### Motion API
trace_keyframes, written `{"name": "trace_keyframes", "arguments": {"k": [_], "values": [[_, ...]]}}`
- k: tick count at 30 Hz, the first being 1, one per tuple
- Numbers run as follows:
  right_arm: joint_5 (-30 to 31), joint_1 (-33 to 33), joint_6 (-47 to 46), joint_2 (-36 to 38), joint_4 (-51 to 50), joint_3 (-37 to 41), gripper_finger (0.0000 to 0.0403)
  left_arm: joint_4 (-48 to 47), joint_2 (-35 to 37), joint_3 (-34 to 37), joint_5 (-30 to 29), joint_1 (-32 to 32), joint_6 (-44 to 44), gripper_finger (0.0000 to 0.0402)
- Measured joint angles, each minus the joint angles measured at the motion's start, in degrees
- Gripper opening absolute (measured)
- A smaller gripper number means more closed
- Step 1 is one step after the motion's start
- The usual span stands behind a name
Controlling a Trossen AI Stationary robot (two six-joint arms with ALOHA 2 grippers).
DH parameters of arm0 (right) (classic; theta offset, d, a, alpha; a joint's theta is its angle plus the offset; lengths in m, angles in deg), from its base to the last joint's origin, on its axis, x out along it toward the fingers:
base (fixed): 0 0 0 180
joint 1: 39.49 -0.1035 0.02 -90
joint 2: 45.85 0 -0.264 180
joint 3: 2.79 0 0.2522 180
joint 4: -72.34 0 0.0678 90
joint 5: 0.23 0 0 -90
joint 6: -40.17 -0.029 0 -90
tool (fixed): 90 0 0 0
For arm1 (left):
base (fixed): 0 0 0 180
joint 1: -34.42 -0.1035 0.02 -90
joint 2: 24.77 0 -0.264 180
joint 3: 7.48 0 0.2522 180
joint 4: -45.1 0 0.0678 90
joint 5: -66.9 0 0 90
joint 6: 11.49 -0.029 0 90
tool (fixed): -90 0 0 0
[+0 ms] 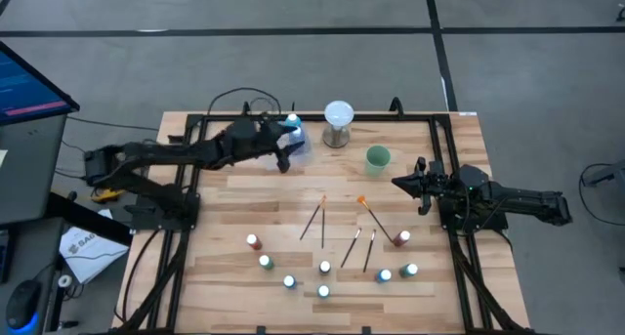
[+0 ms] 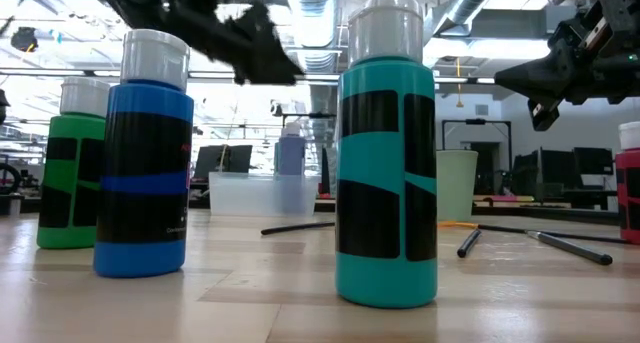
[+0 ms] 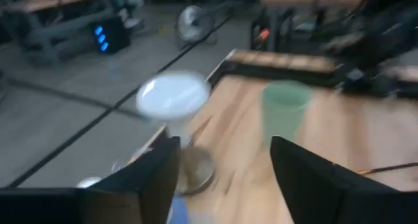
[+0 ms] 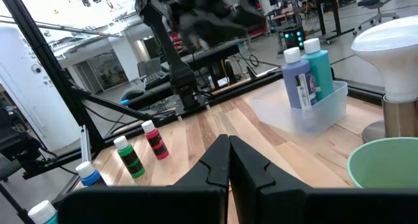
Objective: Pick & Place Paint Supplies
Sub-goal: Put the left small red paint bottle into the transparent bin
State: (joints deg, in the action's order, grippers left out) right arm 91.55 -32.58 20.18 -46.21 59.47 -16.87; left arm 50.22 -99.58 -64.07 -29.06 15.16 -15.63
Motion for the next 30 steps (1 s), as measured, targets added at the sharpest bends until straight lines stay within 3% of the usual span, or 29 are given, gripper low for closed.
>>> {"name": "trace_keyframes", "arguments": {"k": [6, 10, 13, 17, 21, 24, 30], "values": [[0.0, 0.0, 0.0, 0.0, 0.0, 0.0, 0.0, -13.2, 18.0, 0.0, 6.9, 8.9, -0.1, 0.0278], [0.0, 0.0, 0.0, 0.0, 0.0, 0.0, 0.0, -22.3, 27.7, 0.0, 10.2, 19.5, -0.1, 0.0282], [0.0, 0.0, 0.0, 0.0, 0.0, 0.0, 0.0, -29.3, 31.8, 0.0, 8.8, 28.9, 0.1, 0.0281], [0.0, 0.0, 0.0, 0.0, 0.0, 0.0, 0.0, -37.1, 32.8, 0.2, 3.0, 39.5, 5.7, 0.0281], [0.0, 0.0, 0.0, 0.0, 0.0, 0.0, 0.0, -38.2, 31.4, 3.0, -0.7, 45.8, 7.0, 0.0281], [0.0, 0.0, -0.2, 0.0, 0.0, 0.0, 0.0, -38.0, 30.4, 5.7, -4.3, 47.0, 9.4, 0.0281], [0.0, 0.0, -0.2, 0.0, 0.0, 0.0, 0.0, -34.1, 29.6, 13.0, -4.6, 47.0, 15.5, 0.0281]]}}
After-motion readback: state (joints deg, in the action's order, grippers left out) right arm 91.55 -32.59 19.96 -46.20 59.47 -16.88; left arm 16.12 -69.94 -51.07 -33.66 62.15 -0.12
